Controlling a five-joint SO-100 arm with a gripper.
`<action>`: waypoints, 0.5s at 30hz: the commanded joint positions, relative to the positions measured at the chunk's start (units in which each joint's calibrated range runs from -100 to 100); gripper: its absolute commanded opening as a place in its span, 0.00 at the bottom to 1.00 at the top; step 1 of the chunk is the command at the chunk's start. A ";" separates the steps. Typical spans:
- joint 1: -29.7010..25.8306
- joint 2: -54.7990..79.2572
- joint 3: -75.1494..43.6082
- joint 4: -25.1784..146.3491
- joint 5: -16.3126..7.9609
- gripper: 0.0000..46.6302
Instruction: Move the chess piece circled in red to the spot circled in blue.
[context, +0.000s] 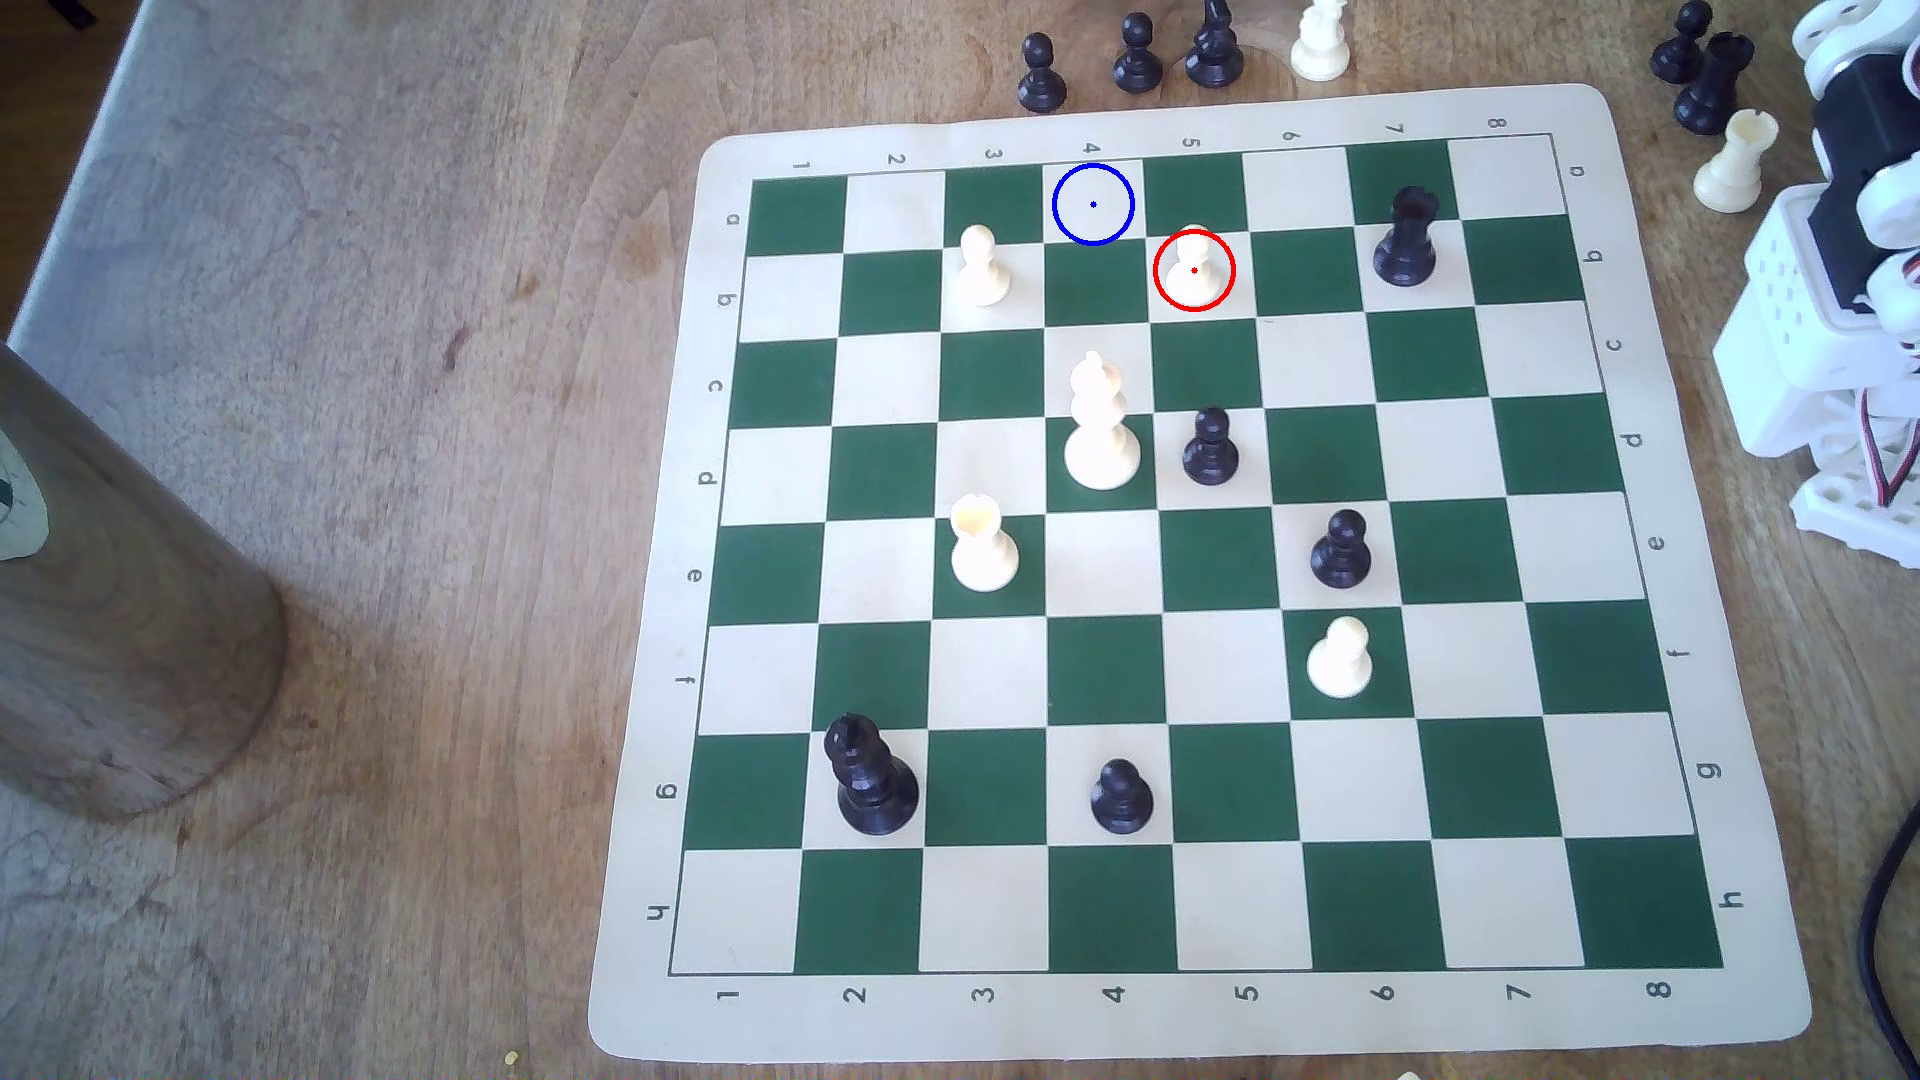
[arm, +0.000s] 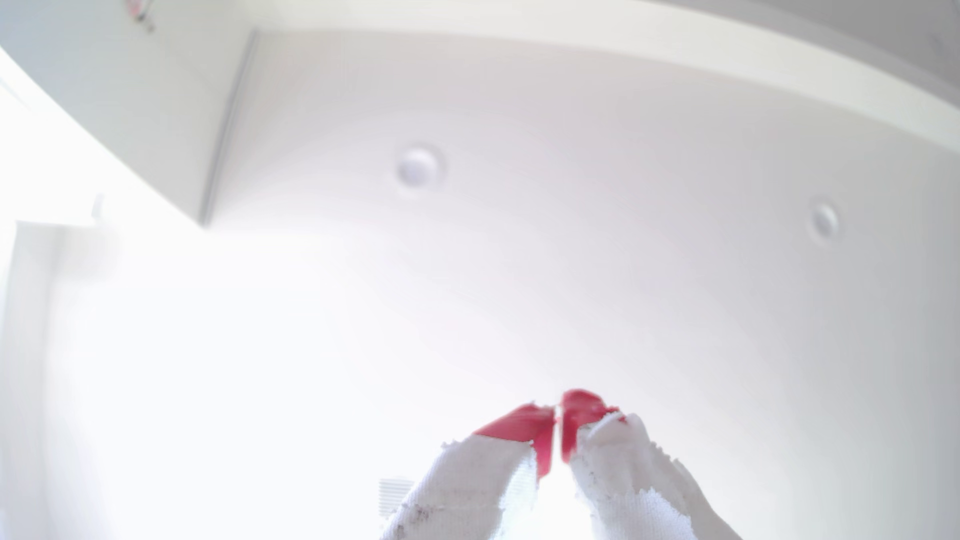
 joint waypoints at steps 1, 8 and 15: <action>-2.85 -0.11 -3.36 7.82 -0.05 0.00; -1.44 -0.11 -20.13 42.63 0.15 0.00; -0.89 -0.11 -28.29 80.22 0.15 0.00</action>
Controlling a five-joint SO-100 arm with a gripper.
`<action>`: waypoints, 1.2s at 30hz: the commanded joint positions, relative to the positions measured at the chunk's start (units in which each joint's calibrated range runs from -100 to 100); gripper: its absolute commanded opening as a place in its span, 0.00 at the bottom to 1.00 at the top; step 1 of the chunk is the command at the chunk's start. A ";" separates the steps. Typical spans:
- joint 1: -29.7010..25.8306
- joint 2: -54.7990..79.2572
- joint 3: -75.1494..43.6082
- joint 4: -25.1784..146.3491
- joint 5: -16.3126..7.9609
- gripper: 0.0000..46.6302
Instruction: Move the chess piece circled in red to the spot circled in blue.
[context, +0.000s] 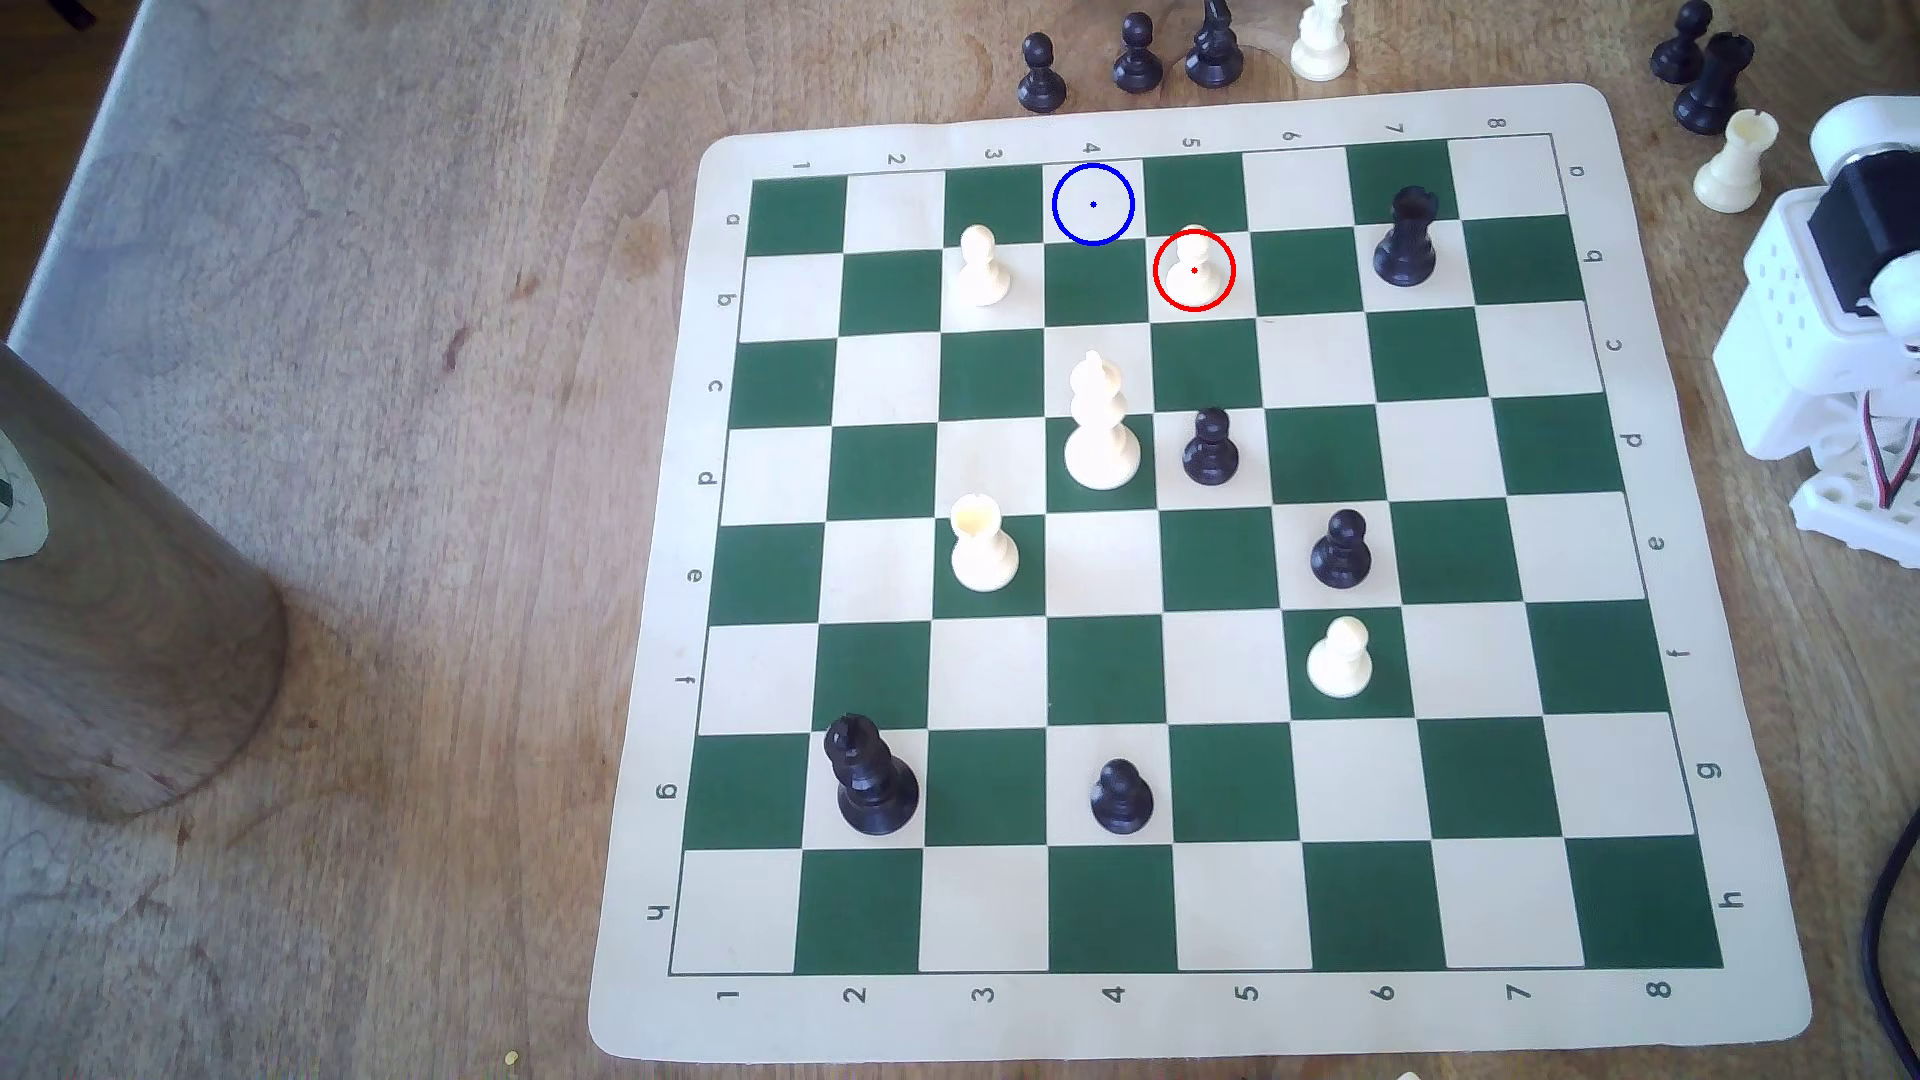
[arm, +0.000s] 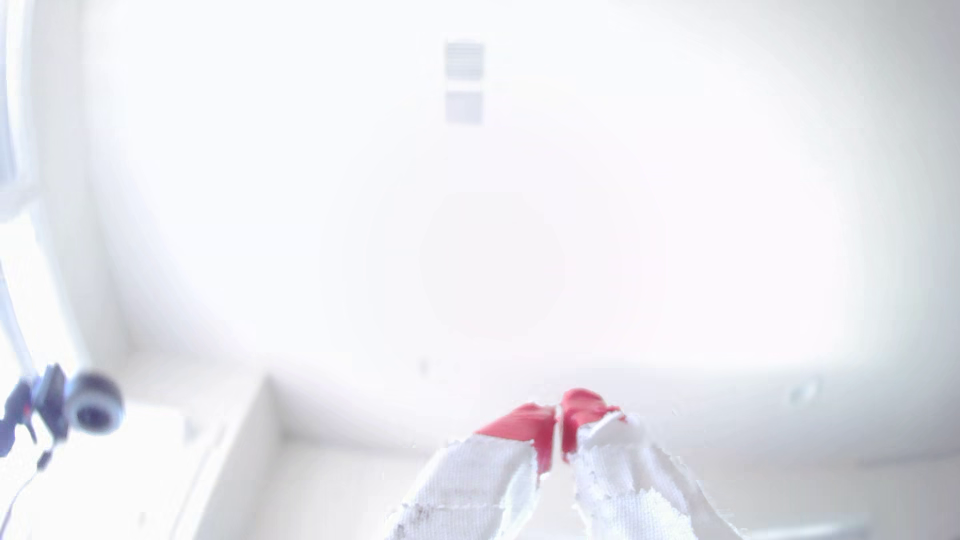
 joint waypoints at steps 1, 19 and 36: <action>2.31 -0.11 -9.50 33.59 -0.05 0.00; 8.33 -0.03 -28.08 106.48 -9.77 0.00; 15.45 26.88 -27.36 107.55 -14.07 0.21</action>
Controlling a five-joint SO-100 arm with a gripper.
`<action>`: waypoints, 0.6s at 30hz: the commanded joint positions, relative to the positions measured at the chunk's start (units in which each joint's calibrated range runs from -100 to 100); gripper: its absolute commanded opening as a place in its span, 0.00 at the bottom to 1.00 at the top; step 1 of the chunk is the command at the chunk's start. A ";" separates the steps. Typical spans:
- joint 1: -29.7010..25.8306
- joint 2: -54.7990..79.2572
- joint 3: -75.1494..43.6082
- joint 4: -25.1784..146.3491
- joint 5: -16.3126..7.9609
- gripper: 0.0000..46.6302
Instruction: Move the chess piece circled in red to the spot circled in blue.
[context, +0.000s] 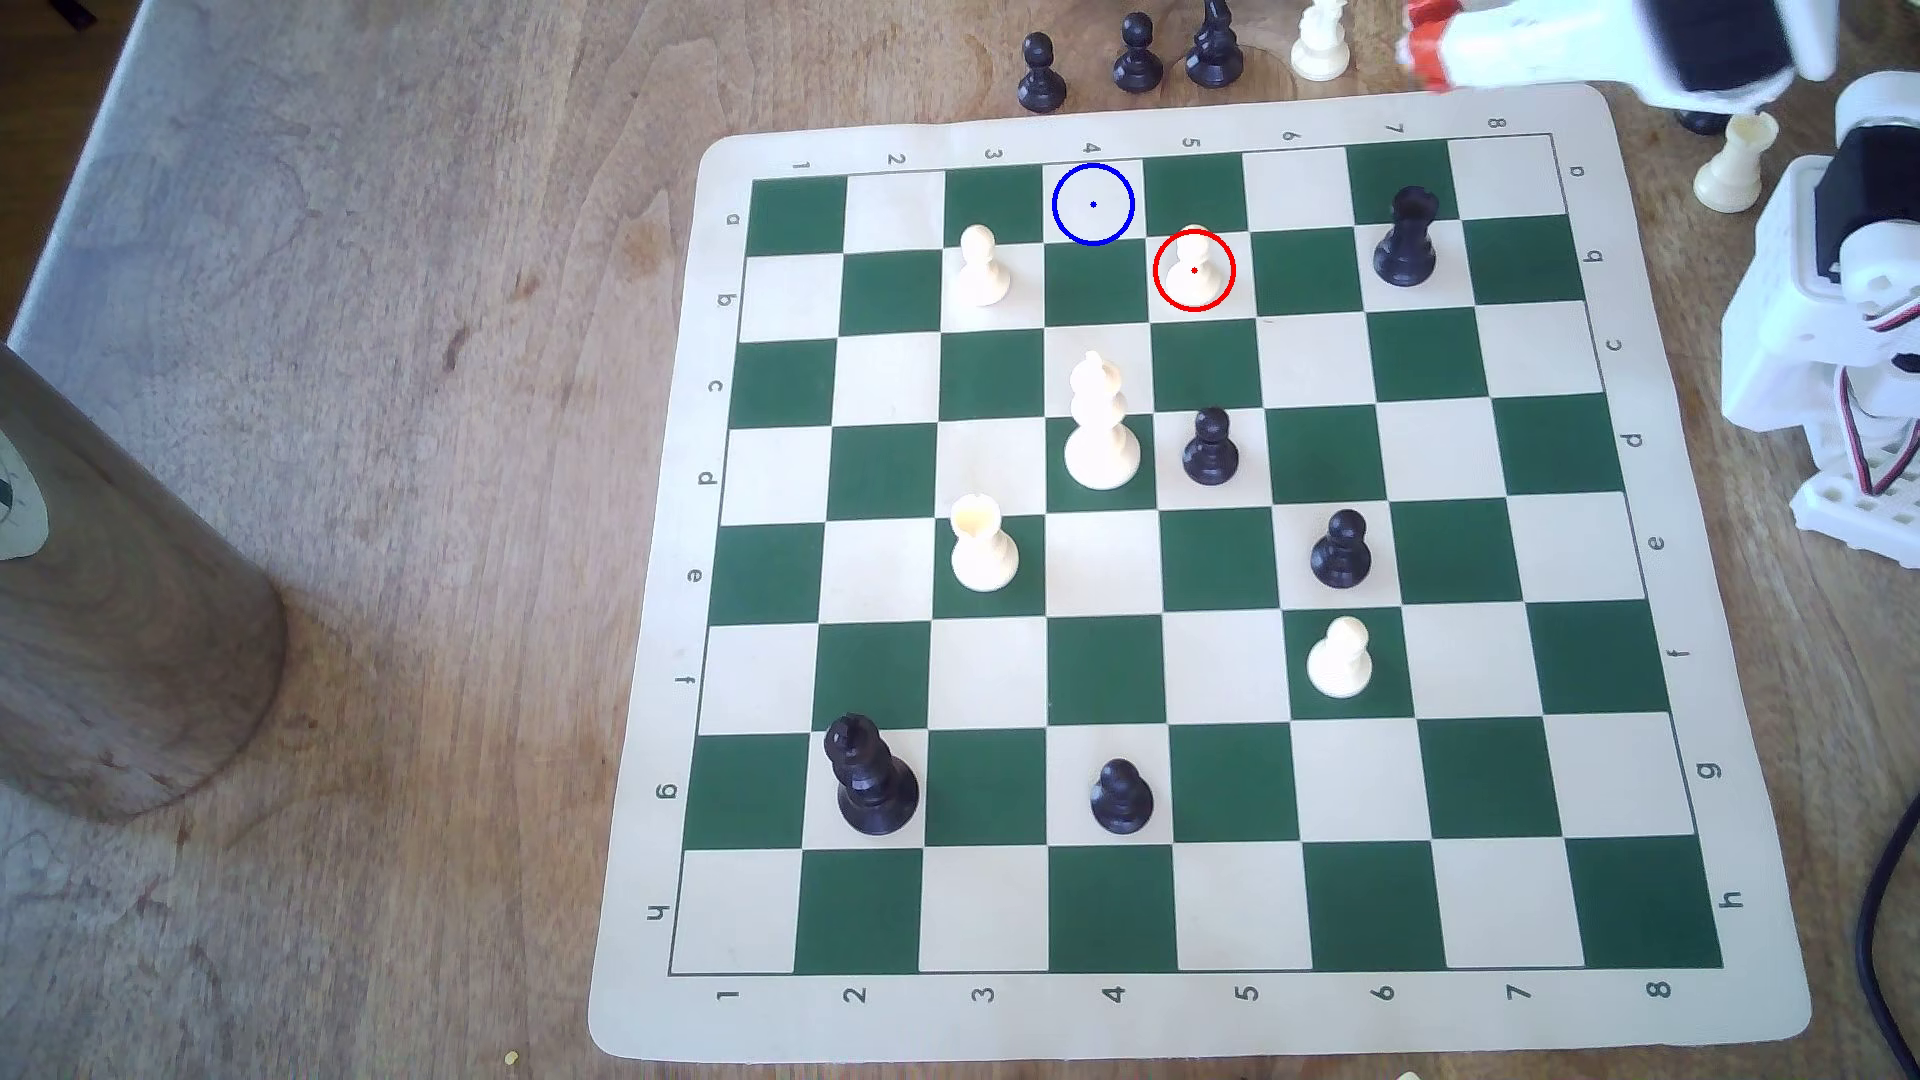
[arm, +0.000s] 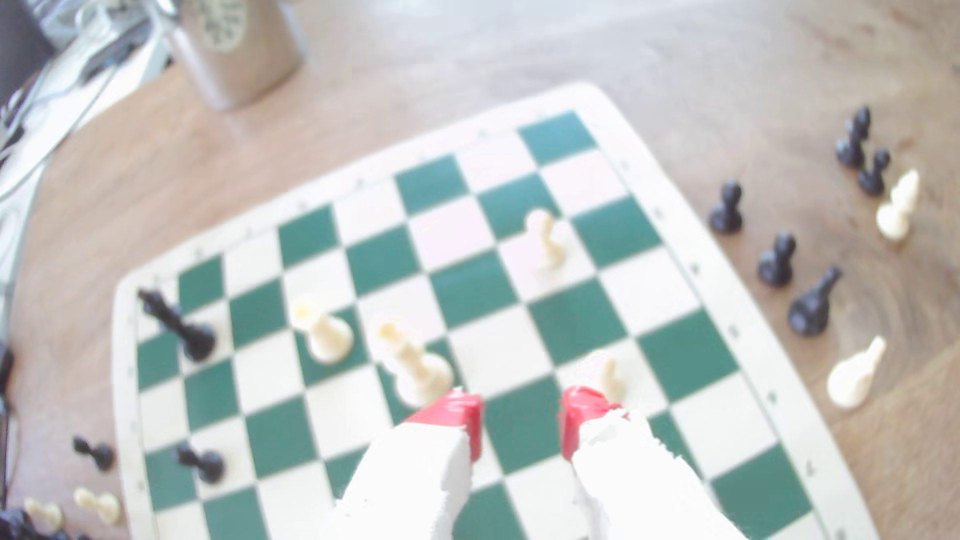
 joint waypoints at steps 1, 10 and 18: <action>1.24 11.17 -6.30 -2.50 -0.98 0.21; 2.49 37.57 -20.99 -4.88 -4.05 0.32; 4.21 50.05 -23.44 -7.74 -4.25 0.36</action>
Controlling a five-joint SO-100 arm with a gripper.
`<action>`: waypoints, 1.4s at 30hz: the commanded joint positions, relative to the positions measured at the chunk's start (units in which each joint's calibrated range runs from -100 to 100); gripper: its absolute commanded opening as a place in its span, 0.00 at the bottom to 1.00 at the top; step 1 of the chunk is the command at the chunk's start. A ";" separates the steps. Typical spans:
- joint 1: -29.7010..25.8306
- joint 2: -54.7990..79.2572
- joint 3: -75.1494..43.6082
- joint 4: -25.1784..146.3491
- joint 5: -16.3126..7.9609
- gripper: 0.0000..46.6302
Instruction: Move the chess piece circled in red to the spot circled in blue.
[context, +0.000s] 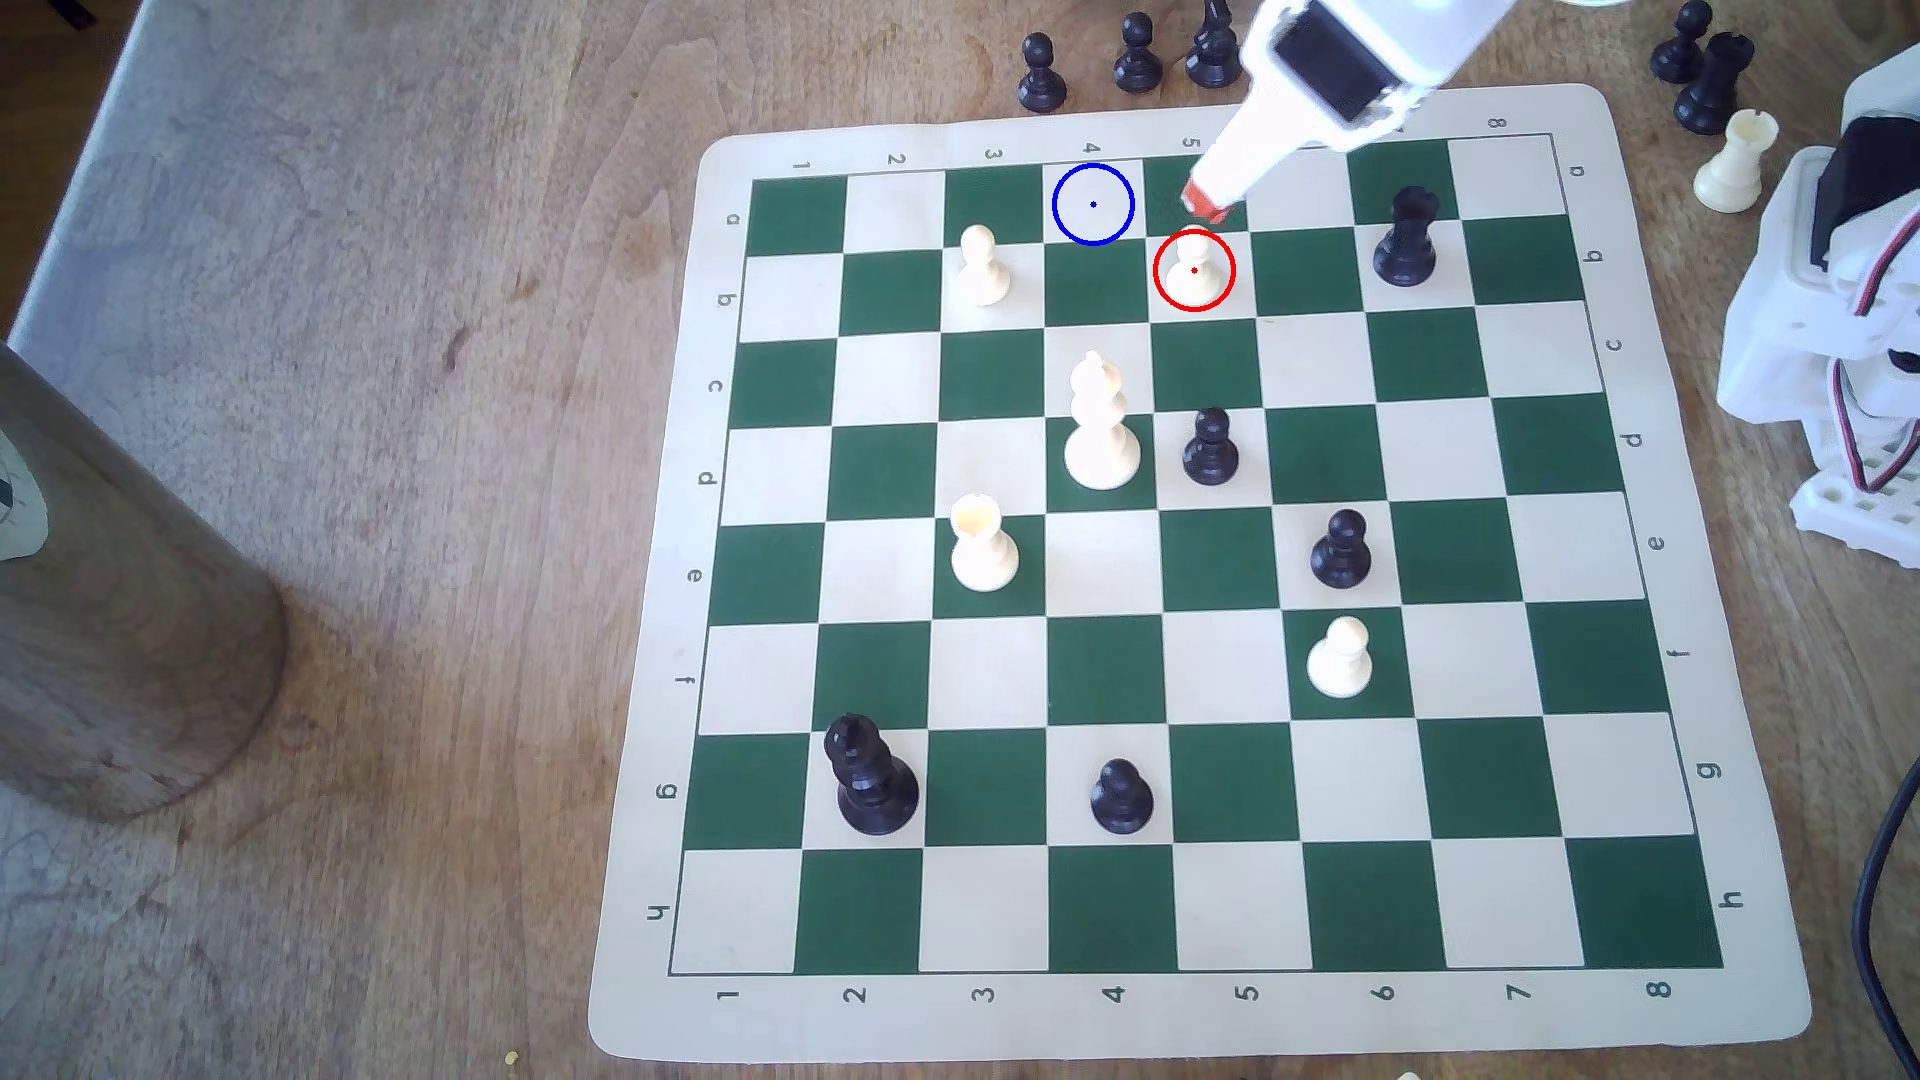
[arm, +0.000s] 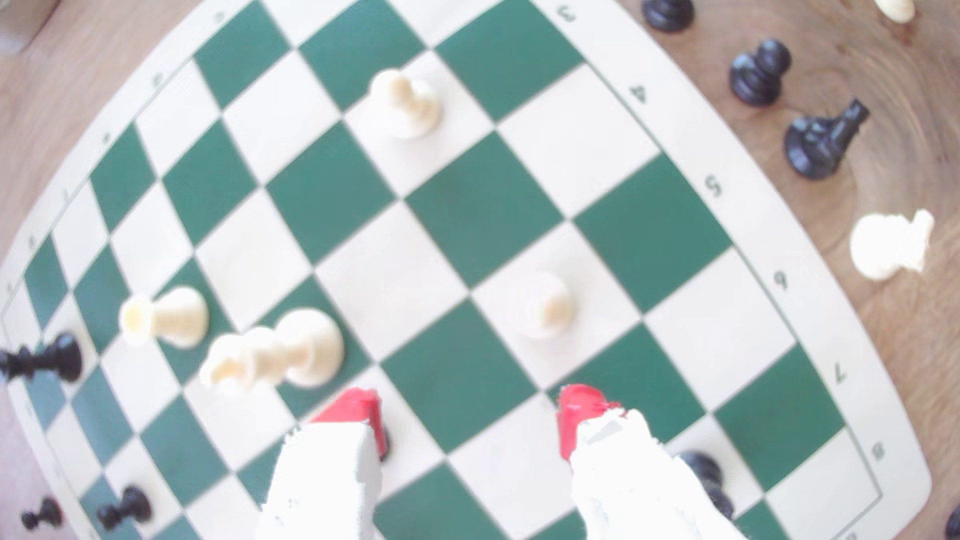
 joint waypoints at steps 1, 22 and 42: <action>0.45 4.31 -6.36 -0.08 0.24 0.35; -0.73 17.47 -2.91 -8.68 -0.34 0.37; 1.70 21.72 -4.00 -11.47 0.83 0.36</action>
